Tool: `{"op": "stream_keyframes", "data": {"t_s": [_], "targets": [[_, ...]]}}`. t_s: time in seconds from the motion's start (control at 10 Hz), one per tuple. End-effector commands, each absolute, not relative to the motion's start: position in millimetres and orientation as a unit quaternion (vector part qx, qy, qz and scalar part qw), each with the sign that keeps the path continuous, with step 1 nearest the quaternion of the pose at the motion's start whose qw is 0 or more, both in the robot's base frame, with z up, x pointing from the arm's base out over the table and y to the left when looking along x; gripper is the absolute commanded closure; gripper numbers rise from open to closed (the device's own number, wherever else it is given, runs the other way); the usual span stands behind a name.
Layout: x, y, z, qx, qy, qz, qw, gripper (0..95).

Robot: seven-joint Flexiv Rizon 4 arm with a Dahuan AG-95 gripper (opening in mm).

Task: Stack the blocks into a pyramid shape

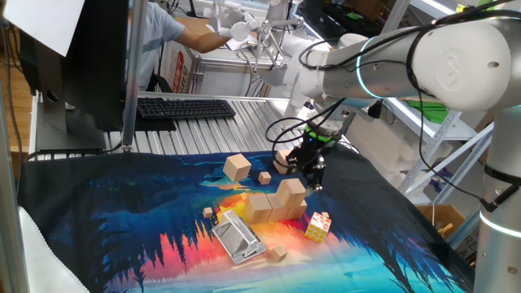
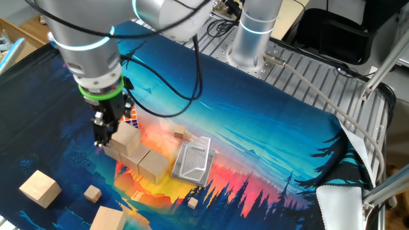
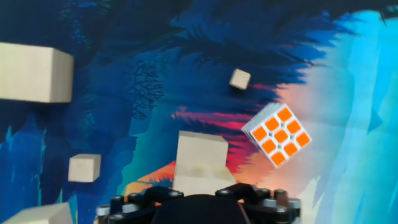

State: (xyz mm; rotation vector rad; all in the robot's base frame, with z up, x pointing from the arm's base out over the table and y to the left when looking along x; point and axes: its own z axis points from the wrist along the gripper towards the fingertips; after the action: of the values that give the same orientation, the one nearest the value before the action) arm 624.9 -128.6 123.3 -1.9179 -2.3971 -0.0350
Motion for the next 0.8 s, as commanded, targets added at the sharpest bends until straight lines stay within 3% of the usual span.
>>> {"op": "stream_keyframes", "data": {"t_s": [0.1,0.5,0.8], "targets": [[637,-143,140,-0.589,-0.806,-0.015,0.050,38.0],[647,-148,143,-0.575,-0.817,-0.011,0.035,38.0],[667,-136,127,-0.585,-0.811,0.004,0.020,38.0]]}}
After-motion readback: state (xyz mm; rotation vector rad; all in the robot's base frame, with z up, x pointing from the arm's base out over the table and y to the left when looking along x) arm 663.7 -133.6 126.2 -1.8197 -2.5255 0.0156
